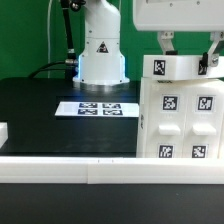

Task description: Assemble cabinet

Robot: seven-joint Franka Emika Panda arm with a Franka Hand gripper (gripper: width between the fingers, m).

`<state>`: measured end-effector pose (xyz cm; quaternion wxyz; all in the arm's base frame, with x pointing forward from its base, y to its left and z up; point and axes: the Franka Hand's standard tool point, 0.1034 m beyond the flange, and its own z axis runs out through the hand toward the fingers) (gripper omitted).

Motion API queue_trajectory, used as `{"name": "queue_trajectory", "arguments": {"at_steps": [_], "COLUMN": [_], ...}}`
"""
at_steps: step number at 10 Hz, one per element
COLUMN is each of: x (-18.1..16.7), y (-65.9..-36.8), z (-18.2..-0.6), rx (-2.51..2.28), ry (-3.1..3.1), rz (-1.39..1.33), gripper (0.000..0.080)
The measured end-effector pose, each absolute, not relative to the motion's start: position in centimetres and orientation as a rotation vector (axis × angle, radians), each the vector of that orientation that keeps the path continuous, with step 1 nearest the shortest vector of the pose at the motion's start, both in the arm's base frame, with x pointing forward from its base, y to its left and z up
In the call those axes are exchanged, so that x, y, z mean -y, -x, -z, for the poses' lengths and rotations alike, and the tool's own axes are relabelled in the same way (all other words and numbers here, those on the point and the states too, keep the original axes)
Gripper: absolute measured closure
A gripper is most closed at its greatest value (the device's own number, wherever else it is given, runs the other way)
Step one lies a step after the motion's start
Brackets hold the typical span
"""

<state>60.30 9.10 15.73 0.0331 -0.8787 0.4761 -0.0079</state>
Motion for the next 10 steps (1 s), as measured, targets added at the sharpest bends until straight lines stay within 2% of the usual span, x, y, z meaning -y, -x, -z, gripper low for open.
{"name": "queue_trajectory", "arguments": {"at_steps": [5,10], "x": [-9.25,-9.31], "y": [-60.47,-60.61], "z": [-15.72,-15.74], "rx": [-2.003,-2.224], "ry": [2.314,2.073], "rz": [0.005,-0.035], "gripper": [0.0236,0.0236]}}
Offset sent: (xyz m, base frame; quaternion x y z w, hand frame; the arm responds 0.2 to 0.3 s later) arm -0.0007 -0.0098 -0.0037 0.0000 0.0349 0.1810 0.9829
